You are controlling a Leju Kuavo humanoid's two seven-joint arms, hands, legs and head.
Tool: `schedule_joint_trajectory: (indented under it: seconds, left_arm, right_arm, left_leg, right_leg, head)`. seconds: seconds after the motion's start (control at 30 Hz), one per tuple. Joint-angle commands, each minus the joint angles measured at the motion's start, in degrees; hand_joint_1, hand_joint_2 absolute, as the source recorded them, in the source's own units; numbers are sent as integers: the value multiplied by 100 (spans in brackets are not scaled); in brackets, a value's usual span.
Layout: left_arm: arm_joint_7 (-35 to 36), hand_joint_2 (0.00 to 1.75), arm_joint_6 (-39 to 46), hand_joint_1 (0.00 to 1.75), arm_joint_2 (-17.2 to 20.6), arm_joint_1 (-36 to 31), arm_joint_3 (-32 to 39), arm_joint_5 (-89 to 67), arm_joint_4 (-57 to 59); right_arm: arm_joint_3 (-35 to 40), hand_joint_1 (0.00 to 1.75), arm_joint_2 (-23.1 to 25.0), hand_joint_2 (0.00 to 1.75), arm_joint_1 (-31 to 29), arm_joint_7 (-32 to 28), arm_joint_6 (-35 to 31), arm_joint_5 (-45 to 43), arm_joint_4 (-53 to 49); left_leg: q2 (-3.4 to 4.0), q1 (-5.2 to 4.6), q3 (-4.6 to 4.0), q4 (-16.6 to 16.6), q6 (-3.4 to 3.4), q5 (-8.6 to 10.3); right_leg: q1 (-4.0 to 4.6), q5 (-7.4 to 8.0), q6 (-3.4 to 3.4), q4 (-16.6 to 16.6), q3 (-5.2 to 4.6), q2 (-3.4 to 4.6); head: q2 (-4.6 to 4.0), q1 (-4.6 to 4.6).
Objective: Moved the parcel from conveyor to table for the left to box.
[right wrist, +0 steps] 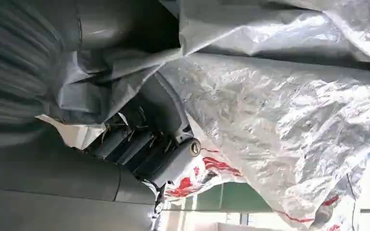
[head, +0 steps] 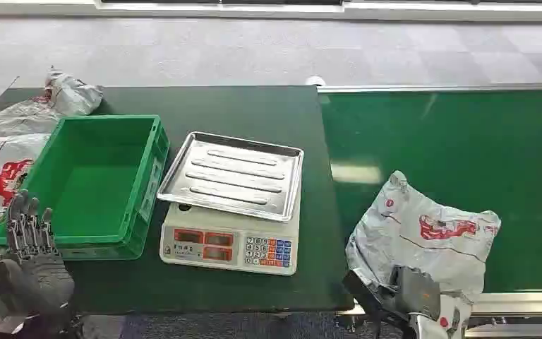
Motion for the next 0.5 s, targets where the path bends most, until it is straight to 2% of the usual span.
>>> schedule_joint_trajectory:
  seconds: [0.03, 0.33, 0.43, 0.47, 0.5]
  left_arm:
    - [18, 0, 4, 0, 6, -22, -20, 21, 179]
    - [-17, 0, -10, 0, -62, 88, 38, 36, 88]
    - [-63, 0, -16, 0, -120, 148, 50, 33, 89]
    - [-98, 0, -17, 0, -151, 164, 37, 26, 63]
    - [-108, 0, -7, 0, -178, 162, 32, 20, 46]
  right_arm:
    - [89, 175, 76, 175, -165, -104, -37, -29, 61]
    - [83, 175, 97, 175, -203, -367, -410, -77, -138]
    - [-107, 175, -40, 175, -280, -349, -1097, 398, -505]
    - [-286, 175, -144, 175, -351, -211, -1457, 972, -741]
    - [-454, 175, -184, 175, -444, -201, -1604, 1118, -916]
  left_leg:
    - [22, 0, 3, -10, 1, 3]
    - [23, -2, 3, -6, 1, 1]
    - [28, -2, 2, -10, 1, 2]
    - [22, -5, -1, -4, 2, 1]
    - [25, -5, -5, -3, 3, 1]
  right_leg:
    - [3, 7, -12, -8, -2, 3]
    - [0, 4, -9, -2, -4, 8]
    - [1, 7, -12, -6, -4, 7]
    - [-3, 4, -8, 1, -8, 7]
    - [-2, 5, -9, 1, -12, 7]
  head:
    - [0, 0]
    - [0, 0]
    - [0, 0]
    - [0, 0]
    - [0, 0]
